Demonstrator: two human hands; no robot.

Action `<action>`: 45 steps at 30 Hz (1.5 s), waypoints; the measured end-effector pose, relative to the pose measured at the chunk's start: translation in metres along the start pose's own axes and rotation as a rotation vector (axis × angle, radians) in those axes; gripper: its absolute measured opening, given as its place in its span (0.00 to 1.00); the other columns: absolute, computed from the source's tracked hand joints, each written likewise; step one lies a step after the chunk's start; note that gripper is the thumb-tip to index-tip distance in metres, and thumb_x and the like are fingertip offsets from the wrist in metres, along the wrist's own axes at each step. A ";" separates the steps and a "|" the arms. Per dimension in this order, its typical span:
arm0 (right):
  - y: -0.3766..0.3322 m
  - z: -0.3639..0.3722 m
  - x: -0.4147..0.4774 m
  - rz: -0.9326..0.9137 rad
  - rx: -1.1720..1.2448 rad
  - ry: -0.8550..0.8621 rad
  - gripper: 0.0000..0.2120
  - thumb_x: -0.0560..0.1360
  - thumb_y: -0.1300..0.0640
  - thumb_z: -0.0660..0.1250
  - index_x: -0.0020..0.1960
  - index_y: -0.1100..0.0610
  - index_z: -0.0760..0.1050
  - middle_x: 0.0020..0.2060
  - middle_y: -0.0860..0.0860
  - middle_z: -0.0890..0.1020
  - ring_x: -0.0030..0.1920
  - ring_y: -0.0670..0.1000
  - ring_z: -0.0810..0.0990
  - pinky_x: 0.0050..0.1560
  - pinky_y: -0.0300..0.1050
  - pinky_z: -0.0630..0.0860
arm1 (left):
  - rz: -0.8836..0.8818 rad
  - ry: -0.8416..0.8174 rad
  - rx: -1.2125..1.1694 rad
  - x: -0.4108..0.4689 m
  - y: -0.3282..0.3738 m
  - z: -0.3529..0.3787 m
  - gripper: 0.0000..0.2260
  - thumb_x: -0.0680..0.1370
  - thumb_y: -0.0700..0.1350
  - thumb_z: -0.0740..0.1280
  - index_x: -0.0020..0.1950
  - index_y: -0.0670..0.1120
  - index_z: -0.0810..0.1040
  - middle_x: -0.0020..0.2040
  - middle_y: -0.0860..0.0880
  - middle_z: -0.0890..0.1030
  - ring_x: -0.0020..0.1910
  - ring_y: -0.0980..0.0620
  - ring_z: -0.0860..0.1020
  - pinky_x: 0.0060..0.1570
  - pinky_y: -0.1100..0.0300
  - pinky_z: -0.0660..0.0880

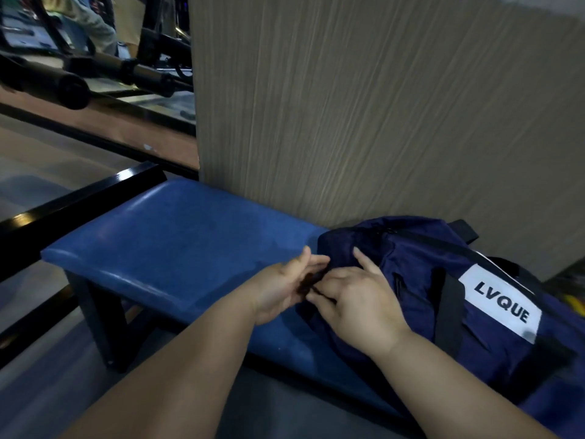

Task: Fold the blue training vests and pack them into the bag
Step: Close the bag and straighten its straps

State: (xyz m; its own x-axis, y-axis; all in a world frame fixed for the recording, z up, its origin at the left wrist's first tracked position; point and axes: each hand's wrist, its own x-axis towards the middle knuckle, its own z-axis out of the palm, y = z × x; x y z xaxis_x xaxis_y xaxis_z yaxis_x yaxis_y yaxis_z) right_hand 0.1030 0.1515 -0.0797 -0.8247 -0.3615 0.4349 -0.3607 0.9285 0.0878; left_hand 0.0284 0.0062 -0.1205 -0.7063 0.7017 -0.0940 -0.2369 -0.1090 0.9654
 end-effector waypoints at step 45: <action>0.094 -0.026 0.015 0.487 0.619 0.215 0.07 0.76 0.55 0.70 0.42 0.50 0.85 0.40 0.36 0.83 0.56 0.41 0.76 0.61 0.37 0.67 | 0.538 0.598 0.777 0.024 0.004 0.065 0.15 0.73 0.61 0.69 0.56 0.56 0.83 0.52 0.61 0.83 0.54 0.65 0.78 0.54 0.63 0.77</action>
State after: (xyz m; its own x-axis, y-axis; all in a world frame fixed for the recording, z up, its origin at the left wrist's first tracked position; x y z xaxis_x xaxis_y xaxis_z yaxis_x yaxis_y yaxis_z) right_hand 0.0682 0.2360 -0.0418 -0.8722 0.1531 0.4645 -0.2105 0.7398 -0.6391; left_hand 0.0541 0.0684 -0.1027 -0.8477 0.2215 0.4821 0.5302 0.3200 0.7852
